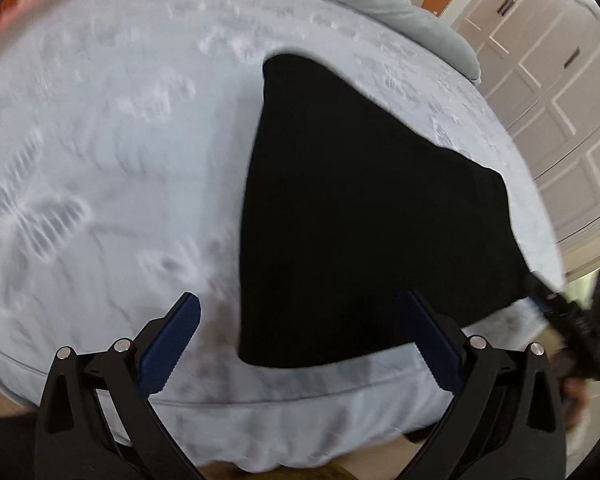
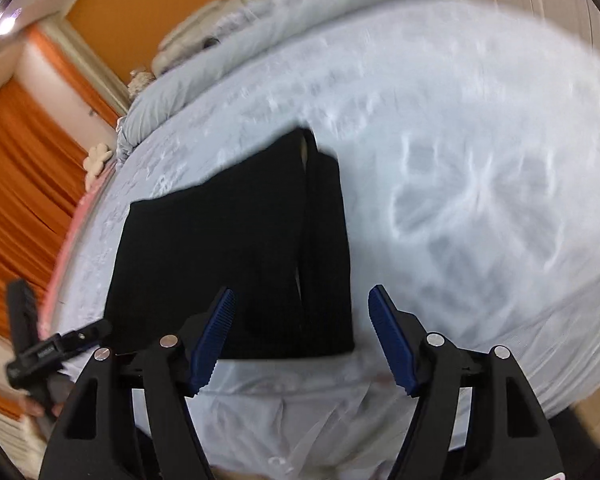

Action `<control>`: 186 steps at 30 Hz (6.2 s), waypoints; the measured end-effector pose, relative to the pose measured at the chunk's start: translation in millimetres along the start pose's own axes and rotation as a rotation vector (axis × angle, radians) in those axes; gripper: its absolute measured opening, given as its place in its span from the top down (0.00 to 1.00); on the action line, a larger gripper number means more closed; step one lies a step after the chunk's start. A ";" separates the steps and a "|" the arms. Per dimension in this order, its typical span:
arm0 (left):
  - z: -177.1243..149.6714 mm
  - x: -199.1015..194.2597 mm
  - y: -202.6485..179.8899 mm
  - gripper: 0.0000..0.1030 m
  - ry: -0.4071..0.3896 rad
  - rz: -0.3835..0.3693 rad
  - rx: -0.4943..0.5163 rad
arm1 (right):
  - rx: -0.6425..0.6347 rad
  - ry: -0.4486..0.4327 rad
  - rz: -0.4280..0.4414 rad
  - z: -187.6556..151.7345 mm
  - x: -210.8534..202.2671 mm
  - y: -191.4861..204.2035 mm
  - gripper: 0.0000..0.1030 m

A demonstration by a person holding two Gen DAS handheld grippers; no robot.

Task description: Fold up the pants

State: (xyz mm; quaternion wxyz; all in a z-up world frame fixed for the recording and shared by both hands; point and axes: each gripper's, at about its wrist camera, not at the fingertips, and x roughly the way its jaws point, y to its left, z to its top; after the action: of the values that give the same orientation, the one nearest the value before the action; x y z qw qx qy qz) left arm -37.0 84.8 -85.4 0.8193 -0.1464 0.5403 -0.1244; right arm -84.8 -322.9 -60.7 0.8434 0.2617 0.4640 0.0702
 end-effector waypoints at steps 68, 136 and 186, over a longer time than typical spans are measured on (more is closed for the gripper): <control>-12.3 -1.1 -152.1 0.05 -0.228 -0.081 0.533 | -0.188 0.162 0.291 101.5 27.8 77.0 0.97; 27.4 -0.6 -67.5 0.05 -0.289 0.320 0.269 | -0.280 -0.048 -0.187 87.9 20.7 49.1 0.93; 16.7 13.1 -3.5 0.74 0.042 -0.161 -0.011 | -0.007 0.144 0.136 22.8 36.7 10.0 0.70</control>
State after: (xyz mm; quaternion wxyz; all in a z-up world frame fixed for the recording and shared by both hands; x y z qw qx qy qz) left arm -16.7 78.5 -89.0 0.7944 -0.1912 0.5445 -0.1897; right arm -44.3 -309.6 -73.2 0.8020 0.2841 0.5044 0.1475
